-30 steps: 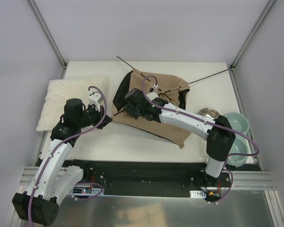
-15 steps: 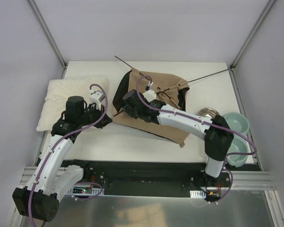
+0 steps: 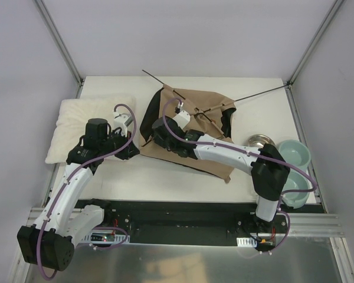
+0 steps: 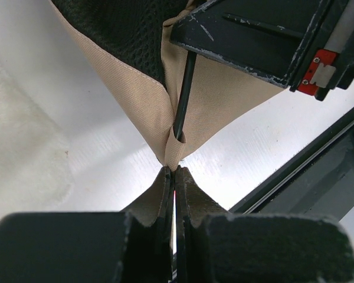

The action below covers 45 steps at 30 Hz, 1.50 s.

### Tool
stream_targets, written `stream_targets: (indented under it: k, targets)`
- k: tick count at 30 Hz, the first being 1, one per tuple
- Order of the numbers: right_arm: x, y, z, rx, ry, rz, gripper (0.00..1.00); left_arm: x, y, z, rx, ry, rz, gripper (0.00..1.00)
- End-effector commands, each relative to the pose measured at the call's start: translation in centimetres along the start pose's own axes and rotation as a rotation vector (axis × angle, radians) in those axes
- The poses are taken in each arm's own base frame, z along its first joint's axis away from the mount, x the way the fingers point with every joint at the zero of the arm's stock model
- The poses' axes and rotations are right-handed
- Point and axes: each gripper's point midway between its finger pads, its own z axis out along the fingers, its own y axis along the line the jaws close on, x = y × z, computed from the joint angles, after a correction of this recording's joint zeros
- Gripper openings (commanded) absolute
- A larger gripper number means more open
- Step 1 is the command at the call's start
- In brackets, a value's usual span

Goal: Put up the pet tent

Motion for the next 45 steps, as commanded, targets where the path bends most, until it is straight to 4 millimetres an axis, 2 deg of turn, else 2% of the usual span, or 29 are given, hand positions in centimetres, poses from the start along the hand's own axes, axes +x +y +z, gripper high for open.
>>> stream_targets:
  k: [1, 10, 12, 16, 19, 28, 33, 35, 39, 41, 43, 45]
  targets:
    - [1.4, 5.5, -2.7, -0.219, 0.033, -0.095, 0.0, -1.3, -0.9, -0.5, 0.019, -0.023, 0.009, 0.0]
    - [1.2, 2.6, -1.0, -0.087, -0.048, -0.182, 0.0, -0.3, -0.4, -0.2, 0.007, 0.014, -0.006, 0.0]
    - [1.9, 3.1, -1.1, -0.113, -0.021, -0.207, 0.0, -0.3, -0.3, -0.2, 0.001, 0.014, -0.004, 0.01]
    - [4.1, 6.0, -2.4, -0.282, 0.097, -0.233, 0.0, -0.2, 0.1, 0.0, -0.015, 0.021, -0.007, 0.1]
    - [4.9, 7.2, -2.9, -0.338, 0.144, -0.232, 0.0, -0.2, 0.1, 0.0, -0.017, 0.02, -0.001, 0.16]
    - [5.7, 6.5, -2.0, -0.311, 0.161, -0.242, 0.0, 0.0, 0.6, -0.2, -0.05, 0.013, -0.009, 0.26]
    - [5.9, 6.4, -1.4, -0.302, 0.164, -0.245, 0.0, 0.3, 0.9, -0.3, -0.065, 0.008, -0.005, 0.2]
    - [6.4, 5.6, -1.2, -0.275, 0.179, -0.252, 0.0, 0.4, 0.9, -0.4, -0.072, 0.004, -0.009, 0.2]
    - [6.7, 5.7, -1.0, -0.276, 0.189, -0.248, 0.0, 0.2, 2.0, -0.8, -0.149, -0.017, -0.034, 0.29]
    - [7.0, 5.7, -1.1, -0.277, 0.206, -0.245, 0.0, -0.1, 2.8, -1.2, -0.208, -0.039, -0.047, 0.38]
    - [7.1, 5.5, -1.2, -0.271, 0.226, -0.241, 0.01, -0.6, 3.8, -1.9, -0.286, -0.067, -0.067, 0.43]
    - [7.0, 5.4, -1.6, -0.26, 0.239, -0.235, 0.06, -1.0, 4.4, -2.5, -0.335, -0.091, -0.078, 0.44]
